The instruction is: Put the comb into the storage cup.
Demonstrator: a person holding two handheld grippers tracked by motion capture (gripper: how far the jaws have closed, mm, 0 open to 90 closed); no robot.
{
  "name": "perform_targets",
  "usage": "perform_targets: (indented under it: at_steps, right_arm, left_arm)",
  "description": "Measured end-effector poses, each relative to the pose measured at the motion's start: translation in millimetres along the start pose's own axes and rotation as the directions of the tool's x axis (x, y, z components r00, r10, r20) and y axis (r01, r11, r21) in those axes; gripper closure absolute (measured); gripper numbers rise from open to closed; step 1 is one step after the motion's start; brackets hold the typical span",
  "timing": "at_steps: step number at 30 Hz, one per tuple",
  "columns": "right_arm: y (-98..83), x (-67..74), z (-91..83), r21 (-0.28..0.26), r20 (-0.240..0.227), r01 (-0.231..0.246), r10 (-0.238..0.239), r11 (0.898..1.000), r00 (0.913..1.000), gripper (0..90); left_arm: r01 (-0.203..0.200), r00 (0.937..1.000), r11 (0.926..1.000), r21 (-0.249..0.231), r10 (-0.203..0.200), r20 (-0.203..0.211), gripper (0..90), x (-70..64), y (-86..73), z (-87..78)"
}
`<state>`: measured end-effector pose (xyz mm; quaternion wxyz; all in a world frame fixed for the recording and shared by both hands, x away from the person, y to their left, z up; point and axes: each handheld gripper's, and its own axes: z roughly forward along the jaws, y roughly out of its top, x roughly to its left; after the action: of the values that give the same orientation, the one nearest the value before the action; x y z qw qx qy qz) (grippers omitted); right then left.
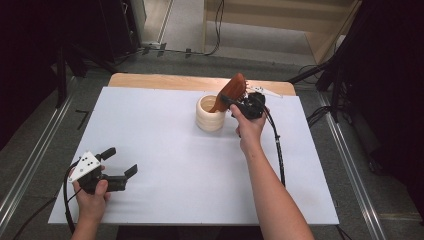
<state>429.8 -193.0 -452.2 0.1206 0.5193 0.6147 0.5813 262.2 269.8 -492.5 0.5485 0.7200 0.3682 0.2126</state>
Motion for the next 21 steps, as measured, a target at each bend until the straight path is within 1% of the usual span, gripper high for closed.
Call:
perform_targets:
  at_steps: [2,3,4,5,6,7,9,10,11,14,18,20,21]
  right_arm:
    - [0.2,1.1,-0.6,0.005,-0.001,0.008,-0.008,1.000,1.0000,20.5]
    - [0.2,2.1,-0.5,0.006,-0.008,0.028,-0.028,1.000,0.9996,13.4]
    - [0.2,3.1,-0.8,0.007,-0.005,0.036,-0.036,0.999,0.9993,9.7]
    - [0.2,3.1,-0.8,0.007,-0.005,0.036,-0.036,0.999,0.9993,9.7]
    - [0.3,3.8,-1.2,0.007,-0.006,0.043,-0.043,0.999,0.9990,7.8]
    - [0.7,4.4,-2.0,0.010,-0.010,0.055,-0.055,0.998,0.9984,0.0]
    - [0.6,4.7,-2.6,0.015,-0.019,0.058,-0.058,0.998,0.9981,0.0]
    - [0.3,5.7,-3.6,0.028,-0.035,0.075,-0.074,0.997,0.9966,0.0]
    - [0.2,7.0,-4.1,0.034,-0.019,0.091,-0.091,0.995,0.9957,0.0]
    - [0.4,9.5,-6.2,0.039,-0.018,0.104,-0.103,0.994,0.9945,0.0]
    - [1.3,10.4,-8.1,0.043,-0.010,0.105,-0.104,0.994,0.9945,0.0]
    - [1.5,11.1,-9.6,0.047,-0.005,0.111,-0.111,0.993,0.9938,0.0]
    - [1.5,11.9,-10.8,0.053,0.000,0.125,-0.125,0.991,0.9922,0.0]
  left_arm:
    - [0.000,1.0000,1.0000,0.000,0.000,0.000,0.0,0.0,0.0,0.0]
    - [0.000,1.0000,1.0000,0.000,0.000,0.000,0.0,0.0,0.0,0.0]
    - [-0.001,1.0000,1.0000,0.000,0.001,0.000,0.0,-0.1,0.0,0.0]
    - [-0.001,1.0000,1.0000,-0.001,0.001,0.001,0.0,-0.1,0.0,0.0]
    - [0.000,1.0000,1.0000,-0.002,0.000,0.001,0.0,-0.3,0.0,0.0]
    - [0.000,1.0000,1.0000,-0.002,0.000,0.000,0.0,-0.2,0.0,0.0]
    - [0.000,1.0000,1.0000,-0.001,0.000,0.001,0.0,-0.1,0.0,-0.2]
    - [0.000,1.0000,1.0000,-0.002,0.000,0.000,0.0,0.0,0.0,-0.2]
    - [0.000,1.0000,1.0000,-0.002,0.000,0.002,0.0,0.1,0.1,-0.3]
    - [0.001,1.0000,1.0000,-0.002,-0.001,0.002,0.0,0.1,0.0,-0.3]
    - [0.001,1.0000,1.0000,-0.002,-0.001,0.002,0.0,0.1,0.0,-0.3]
    - [0.001,1.0000,1.0000,-0.004,-0.001,0.002,0.0,0.2,-0.1,-0.4]
    - [0.002,1.0000,1.0000,-0.004,-0.002,0.002,0.0,0.1,-0.1,-0.5]
